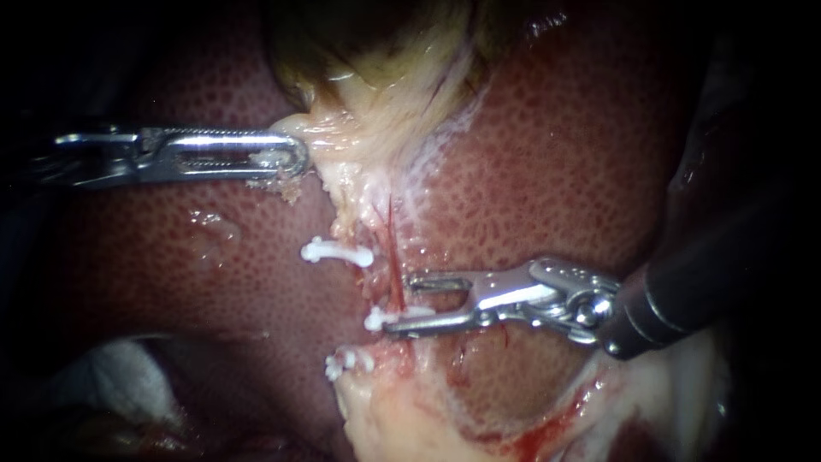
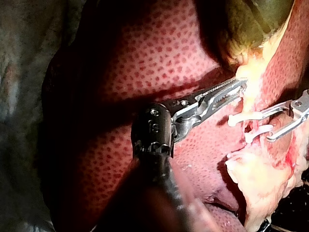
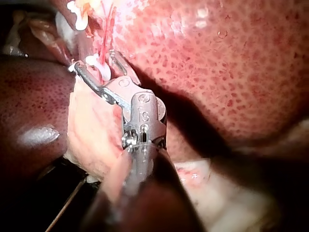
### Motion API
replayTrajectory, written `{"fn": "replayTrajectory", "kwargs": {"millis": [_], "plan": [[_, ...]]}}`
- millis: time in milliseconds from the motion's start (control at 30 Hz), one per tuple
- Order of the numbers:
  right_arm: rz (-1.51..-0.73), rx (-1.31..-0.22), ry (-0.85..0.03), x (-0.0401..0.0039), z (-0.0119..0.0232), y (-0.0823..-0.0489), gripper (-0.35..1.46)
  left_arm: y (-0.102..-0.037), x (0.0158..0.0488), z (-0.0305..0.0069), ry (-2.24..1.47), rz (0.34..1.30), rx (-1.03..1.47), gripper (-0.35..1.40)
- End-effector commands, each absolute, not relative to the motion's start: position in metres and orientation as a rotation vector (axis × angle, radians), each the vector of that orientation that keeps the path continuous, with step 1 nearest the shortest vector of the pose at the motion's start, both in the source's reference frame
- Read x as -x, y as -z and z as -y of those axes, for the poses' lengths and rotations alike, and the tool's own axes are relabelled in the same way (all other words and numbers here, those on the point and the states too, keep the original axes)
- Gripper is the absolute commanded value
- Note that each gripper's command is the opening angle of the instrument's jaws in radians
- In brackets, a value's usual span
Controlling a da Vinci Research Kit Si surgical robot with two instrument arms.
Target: Going back first clip right tube
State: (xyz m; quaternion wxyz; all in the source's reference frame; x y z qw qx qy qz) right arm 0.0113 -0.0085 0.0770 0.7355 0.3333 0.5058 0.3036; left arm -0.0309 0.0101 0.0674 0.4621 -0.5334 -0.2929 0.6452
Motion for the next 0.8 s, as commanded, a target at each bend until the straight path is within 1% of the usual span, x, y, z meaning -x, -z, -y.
{"fn": "replayTrajectory", "kwargs": {"millis": [33,233,433,633,800], "plan": [[-1.116,-0.728,-0.653,-0.0107,0.0083,-0.0765,0.50,-0.0674,0.0309,-0.0101,-1.587,0.720,1.312,-0.35],[-1.136,-0.711,-0.592,-0.0075,0.0065,-0.0731,0.50,-0.0675,0.0310,-0.0100,-1.587,0.719,1.312,-0.35],[-1.155,-0.691,-0.539,-0.0054,0.0048,-0.0704,0.50,-0.0676,0.0310,-0.0099,-1.588,0.718,1.312,-0.35],[-1.174,-0.662,-0.479,-0.0041,0.0041,-0.0686,0.50,-0.0677,0.0312,-0.0098,-1.586,0.715,1.315,-0.35],[-1.185,-0.642,-0.446,-0.0038,0.0037,-0.0681,0.50,-0.0678,0.0314,-0.0097,-1.587,0.716,1.316,-0.35]]}}
